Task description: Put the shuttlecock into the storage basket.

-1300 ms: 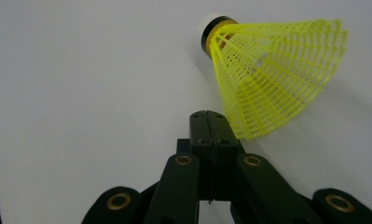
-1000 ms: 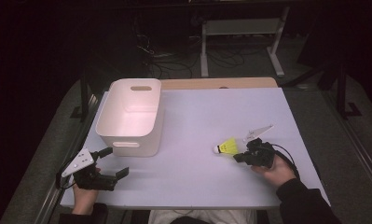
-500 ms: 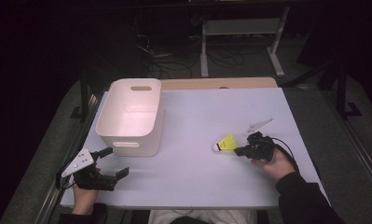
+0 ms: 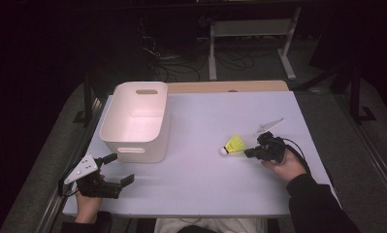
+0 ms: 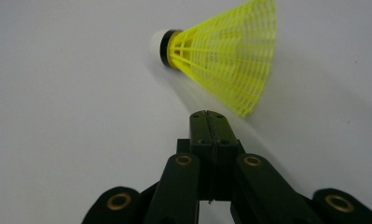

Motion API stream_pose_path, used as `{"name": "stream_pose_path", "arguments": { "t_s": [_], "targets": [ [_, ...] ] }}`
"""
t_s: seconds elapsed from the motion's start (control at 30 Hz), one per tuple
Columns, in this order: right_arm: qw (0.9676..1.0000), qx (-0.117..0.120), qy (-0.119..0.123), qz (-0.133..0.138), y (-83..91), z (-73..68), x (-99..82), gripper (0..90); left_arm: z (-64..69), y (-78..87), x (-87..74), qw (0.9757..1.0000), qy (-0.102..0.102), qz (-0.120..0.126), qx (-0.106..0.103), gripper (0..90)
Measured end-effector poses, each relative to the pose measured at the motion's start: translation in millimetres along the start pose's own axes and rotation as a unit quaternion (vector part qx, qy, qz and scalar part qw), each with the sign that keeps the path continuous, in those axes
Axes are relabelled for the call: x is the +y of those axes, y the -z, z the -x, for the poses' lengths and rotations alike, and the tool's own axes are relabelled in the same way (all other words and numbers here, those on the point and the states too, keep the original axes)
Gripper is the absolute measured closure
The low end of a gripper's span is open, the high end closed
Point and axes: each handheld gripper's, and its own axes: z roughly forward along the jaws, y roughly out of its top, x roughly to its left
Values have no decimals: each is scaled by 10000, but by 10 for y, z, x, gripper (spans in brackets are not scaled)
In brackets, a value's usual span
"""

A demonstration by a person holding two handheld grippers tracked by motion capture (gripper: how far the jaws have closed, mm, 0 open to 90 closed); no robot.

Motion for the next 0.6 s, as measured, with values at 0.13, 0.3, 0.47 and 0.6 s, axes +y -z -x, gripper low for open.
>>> {"name": "stream_pose_path", "arguments": {
  "t_s": [0.13, 0.3, 0.47, 0.6],
  "targets": [
    [10000, 60, -25, 38, -5, 62, 69, 885, 0, 0, 0, 10000, 1, -5, 0, 0],
    [10000, 4, 53, 15, -26, 76, 111, 885, 0, -3, -1, 10000, -6, -13, -11, 0],
    [9999, -50, 96, 53, -31, 95, 201, 885, 0, -2, -1, 10000, -3, -12, -10, 0],
    [9999, -50, 70, 78, -33, 122, 242, 885, 0, -3, -1, 10000, -9, -19, -18, 0]
  ]
}}
